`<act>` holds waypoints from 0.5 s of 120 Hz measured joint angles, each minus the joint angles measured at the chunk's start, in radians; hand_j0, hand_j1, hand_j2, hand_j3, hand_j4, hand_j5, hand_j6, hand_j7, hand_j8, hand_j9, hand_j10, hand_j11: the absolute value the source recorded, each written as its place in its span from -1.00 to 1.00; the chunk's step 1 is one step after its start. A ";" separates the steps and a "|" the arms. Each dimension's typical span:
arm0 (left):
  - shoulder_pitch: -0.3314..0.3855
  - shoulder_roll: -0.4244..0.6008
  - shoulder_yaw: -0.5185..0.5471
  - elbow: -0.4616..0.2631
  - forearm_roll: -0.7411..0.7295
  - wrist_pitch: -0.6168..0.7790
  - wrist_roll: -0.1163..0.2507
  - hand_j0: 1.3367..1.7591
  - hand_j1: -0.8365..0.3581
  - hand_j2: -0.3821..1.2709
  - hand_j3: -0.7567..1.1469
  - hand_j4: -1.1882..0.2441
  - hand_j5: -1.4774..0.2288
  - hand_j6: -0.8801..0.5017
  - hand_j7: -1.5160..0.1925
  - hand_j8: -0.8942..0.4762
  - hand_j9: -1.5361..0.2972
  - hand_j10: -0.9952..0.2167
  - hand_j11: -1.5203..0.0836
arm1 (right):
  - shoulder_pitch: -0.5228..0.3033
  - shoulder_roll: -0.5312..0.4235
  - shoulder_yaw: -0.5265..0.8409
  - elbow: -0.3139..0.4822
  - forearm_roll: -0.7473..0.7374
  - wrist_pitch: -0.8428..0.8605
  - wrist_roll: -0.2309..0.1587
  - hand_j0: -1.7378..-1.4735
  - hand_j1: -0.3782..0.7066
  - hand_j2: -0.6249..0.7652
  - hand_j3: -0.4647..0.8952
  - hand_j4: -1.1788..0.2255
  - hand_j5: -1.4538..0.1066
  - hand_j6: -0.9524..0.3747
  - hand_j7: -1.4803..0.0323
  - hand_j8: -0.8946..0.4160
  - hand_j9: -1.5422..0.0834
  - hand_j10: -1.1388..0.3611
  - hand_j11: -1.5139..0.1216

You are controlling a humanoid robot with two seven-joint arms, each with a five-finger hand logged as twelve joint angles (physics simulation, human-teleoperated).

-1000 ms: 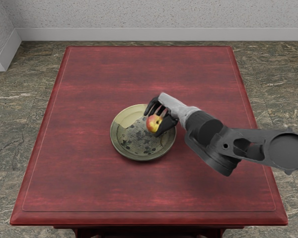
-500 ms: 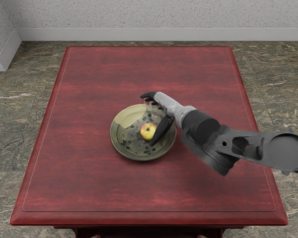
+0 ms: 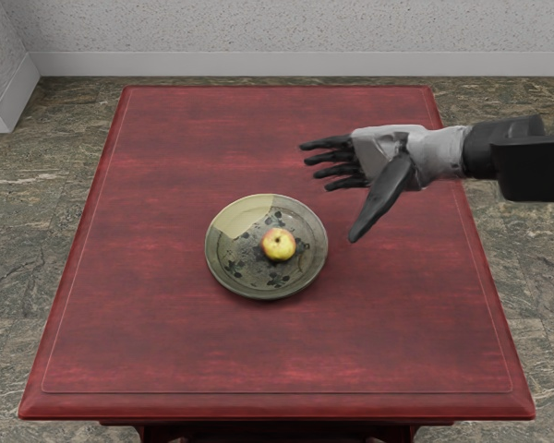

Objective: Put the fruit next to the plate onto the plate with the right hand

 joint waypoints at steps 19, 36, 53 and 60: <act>0.002 0.000 0.001 0.000 -0.003 0.000 0.000 0.52 0.98 -0.54 -0.21 0.66 0.73 0.27 0.77 0.30 0.68 0.64 0.90 | -0.005 -0.095 0.011 -0.026 0.123 0.110 0.000 -0.40 -0.90 -0.10 -0.32 0.65 0.83 0.40 0.92 0.33 0.86 0.49 0.82; 0.002 0.000 0.002 0.000 -0.004 0.000 0.000 0.52 0.98 -0.54 -0.21 0.66 0.73 0.27 0.77 0.30 0.68 0.64 0.90 | -0.009 -0.162 0.030 -0.032 0.151 0.172 0.000 -0.40 -0.91 -0.10 -0.32 0.65 0.83 0.41 0.93 0.34 0.87 0.49 0.82; 0.002 0.000 0.003 0.000 -0.004 0.000 0.000 0.52 0.98 -0.54 -0.21 0.66 0.73 0.27 0.77 0.30 0.68 0.64 0.90 | -0.018 -0.194 0.051 -0.034 0.158 0.212 0.000 -0.40 -0.91 -0.10 -0.32 0.66 0.84 0.41 0.93 0.34 0.87 0.50 0.83; 0.002 0.000 0.003 0.000 -0.004 0.000 0.000 0.52 0.98 -0.54 -0.21 0.66 0.73 0.27 0.77 0.30 0.68 0.64 0.90 | -0.021 -0.198 0.055 -0.035 0.159 0.219 0.000 -0.40 -0.91 -0.10 -0.32 0.66 0.84 0.41 0.93 0.34 0.87 0.50 0.83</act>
